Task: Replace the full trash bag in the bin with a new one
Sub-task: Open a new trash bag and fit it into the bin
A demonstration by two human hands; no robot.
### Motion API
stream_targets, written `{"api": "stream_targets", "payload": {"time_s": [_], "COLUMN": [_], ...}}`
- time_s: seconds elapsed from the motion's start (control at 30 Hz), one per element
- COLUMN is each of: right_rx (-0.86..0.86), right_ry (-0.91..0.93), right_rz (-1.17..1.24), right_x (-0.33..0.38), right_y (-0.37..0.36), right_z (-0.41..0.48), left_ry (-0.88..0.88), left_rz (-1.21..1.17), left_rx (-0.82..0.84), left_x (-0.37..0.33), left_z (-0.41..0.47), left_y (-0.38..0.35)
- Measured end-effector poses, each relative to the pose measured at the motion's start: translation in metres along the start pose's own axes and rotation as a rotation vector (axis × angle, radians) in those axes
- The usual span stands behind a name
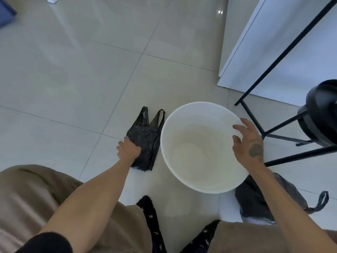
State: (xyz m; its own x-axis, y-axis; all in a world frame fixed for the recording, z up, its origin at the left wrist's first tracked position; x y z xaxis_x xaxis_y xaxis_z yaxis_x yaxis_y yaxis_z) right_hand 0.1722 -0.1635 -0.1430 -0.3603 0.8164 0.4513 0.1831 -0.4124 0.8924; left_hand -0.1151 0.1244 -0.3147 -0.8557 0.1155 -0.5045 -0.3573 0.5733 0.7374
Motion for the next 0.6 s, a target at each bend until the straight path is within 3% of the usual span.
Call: {"api": "stream_targets", "payload": {"time_s": [0.27,0.47,0.6], "right_rx": [0.002,0.031,0.111], "right_ry": [0.045,0.052,-0.038], "right_rz": [-0.002,-0.003,-0.013], "right_x": [0.003,-0.002,-0.008], "right_y": [0.000,-0.002,-0.004], "right_z": [0.001,-0.002,-0.012], "left_ry": [0.196,0.357,0.224], "left_rz": [0.023,-0.405,-0.559], "left_rx": [0.021,-0.002,-0.121], "left_x": [0.023,0.003,-0.032], "left_z": [0.008,-0.002,-0.013], "left_y": [-0.026,-0.015,0.026]}}
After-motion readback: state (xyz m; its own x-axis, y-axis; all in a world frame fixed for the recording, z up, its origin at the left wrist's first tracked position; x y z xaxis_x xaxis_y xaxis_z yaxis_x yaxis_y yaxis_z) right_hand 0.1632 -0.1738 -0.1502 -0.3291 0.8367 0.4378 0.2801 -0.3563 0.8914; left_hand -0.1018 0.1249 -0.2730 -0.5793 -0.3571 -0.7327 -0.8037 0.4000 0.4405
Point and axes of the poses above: each hand's wrist, its own z-axis towards the middle knuckle, its own y-axis out of the back of the hand, x = y × z, the point moved 6 cm from there along z, towards the middle knuckle, and after that the axes turned 12 degrees about -y, right-handed, at the moved point
